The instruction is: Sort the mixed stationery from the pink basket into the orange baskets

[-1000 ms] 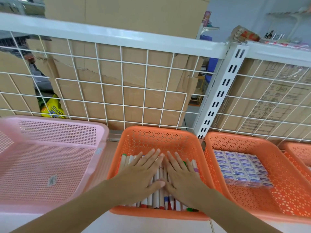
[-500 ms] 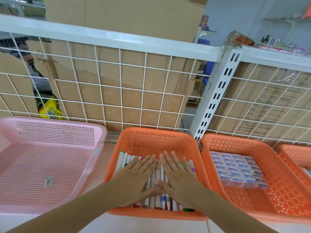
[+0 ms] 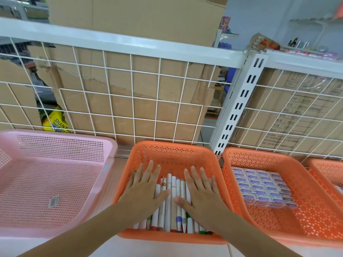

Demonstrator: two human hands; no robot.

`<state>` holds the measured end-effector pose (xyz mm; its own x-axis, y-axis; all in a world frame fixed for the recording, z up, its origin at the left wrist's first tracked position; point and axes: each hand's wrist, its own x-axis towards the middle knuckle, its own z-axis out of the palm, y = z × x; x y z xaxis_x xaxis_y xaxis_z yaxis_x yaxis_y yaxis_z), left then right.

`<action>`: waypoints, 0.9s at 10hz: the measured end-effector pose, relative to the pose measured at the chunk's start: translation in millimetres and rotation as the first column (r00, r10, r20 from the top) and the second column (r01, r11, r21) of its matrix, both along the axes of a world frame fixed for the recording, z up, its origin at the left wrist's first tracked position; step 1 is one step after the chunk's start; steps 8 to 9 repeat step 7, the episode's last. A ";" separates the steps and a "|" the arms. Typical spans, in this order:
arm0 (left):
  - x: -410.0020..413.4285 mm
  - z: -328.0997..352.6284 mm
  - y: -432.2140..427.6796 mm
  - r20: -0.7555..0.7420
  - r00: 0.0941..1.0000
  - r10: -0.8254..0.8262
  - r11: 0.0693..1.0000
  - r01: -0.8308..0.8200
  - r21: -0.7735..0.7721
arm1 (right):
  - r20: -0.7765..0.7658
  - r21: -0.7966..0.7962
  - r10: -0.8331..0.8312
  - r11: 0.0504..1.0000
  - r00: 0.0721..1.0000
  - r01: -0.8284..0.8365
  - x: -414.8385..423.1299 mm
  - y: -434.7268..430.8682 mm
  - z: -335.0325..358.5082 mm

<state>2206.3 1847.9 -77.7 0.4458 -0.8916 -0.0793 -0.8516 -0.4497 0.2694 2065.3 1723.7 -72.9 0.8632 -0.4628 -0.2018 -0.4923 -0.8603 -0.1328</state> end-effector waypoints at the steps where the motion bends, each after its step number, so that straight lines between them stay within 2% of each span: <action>1: -5.5 -2.5 -2.2 0.017 0.999 -0.039 0.998 0.038 0.043 | -0.004 0.020 0.038 0.999 0.999 -0.038 1.5 0.8 -0.6; 2: -10.0 -0.3 -0.4 0.035 0.999 -0.036 0.998 0.035 0.050 | -0.001 0.013 0.049 0.999 0.999 -0.049 1.2 1.2 0.6; 3: -8.0 2.8 -0.3 0.164 0.982 -0.094 0.993 0.080 0.091 | -0.009 0.005 0.094 0.996 0.996 -0.094 -0.2 1.2 2.8; 4: -10.2 1.5 -4.4 0.213 0.955 -0.208 0.978 0.209 0.015 | -0.045 0.032 0.145 0.989 0.988 -0.144 -1.2 0.1 7.3; 7: -5.7 8.0 3.8 0.060 0.958 -0.281 0.953 0.271 0.135 | -0.091 0.055 0.188 0.982 0.978 -0.183 -6.6 2.2 17.8; 9: -5.7 8.0 3.8 0.060 0.958 -0.281 0.953 0.271 0.135 | -0.091 0.055 0.188 0.982 0.978 -0.183 -6.6 2.2 17.8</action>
